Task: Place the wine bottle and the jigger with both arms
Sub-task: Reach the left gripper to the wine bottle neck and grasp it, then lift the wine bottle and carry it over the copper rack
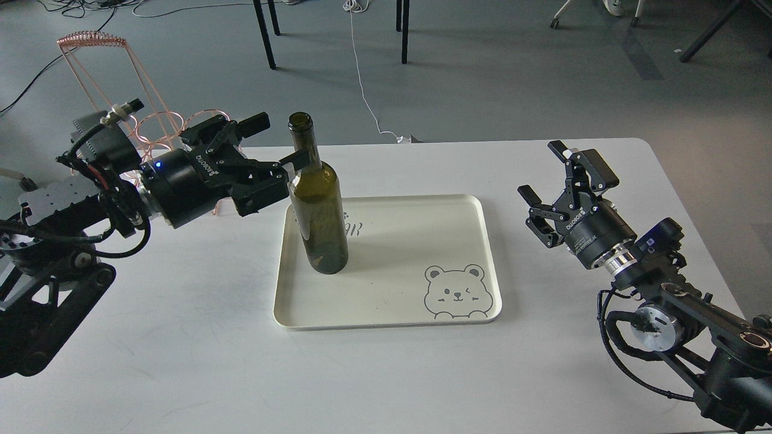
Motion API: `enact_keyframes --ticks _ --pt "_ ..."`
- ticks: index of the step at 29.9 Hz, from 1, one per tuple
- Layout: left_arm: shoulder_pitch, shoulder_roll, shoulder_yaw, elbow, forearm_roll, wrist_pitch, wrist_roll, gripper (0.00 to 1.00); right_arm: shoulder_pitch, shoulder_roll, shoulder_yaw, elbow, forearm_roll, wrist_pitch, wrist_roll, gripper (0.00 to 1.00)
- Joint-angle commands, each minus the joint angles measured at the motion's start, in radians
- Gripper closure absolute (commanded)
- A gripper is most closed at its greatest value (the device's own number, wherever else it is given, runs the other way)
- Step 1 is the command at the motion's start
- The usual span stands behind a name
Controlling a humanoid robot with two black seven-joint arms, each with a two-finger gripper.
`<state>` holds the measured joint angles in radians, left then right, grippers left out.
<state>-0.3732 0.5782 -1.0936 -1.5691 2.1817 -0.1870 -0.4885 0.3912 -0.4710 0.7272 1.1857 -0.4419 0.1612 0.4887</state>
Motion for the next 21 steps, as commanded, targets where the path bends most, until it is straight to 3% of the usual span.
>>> enact_keyframes --ticks 1,10,13,16,18,21 --pt "-0.01 -0.02 0.018 0.004 0.0 0.0 0.0 0.02 0.0 0.0 0.0 0.0 0.0 -0.009 0.0 0.01" --pt "-0.089 -0.06 0.083 0.072 0.0 0.003 0.0 0.03 0.0 0.0 -0.002 0.0 -0.003 -0.011 0.0 0.01" --pt "-0.098 -0.069 0.083 0.084 0.0 0.003 0.0 0.07 0.0 0.0 -0.002 0.0 -0.003 -0.011 0.0 0.01" --pt "-0.098 -0.07 0.093 0.086 0.0 0.004 0.0 0.29 -0.002 0.0 -0.003 0.002 -0.003 -0.011 0.0 0.01" --pt "-0.099 -0.069 0.104 0.086 0.0 0.012 0.0 0.56 -0.005 0.0 -0.003 0.0 -0.003 -0.011 0.0 0.01" --pt "-0.102 -0.067 0.104 0.087 0.0 0.023 0.0 0.71 -0.008 0.0 -0.003 0.002 -0.003 -0.011 0.0 0.01"
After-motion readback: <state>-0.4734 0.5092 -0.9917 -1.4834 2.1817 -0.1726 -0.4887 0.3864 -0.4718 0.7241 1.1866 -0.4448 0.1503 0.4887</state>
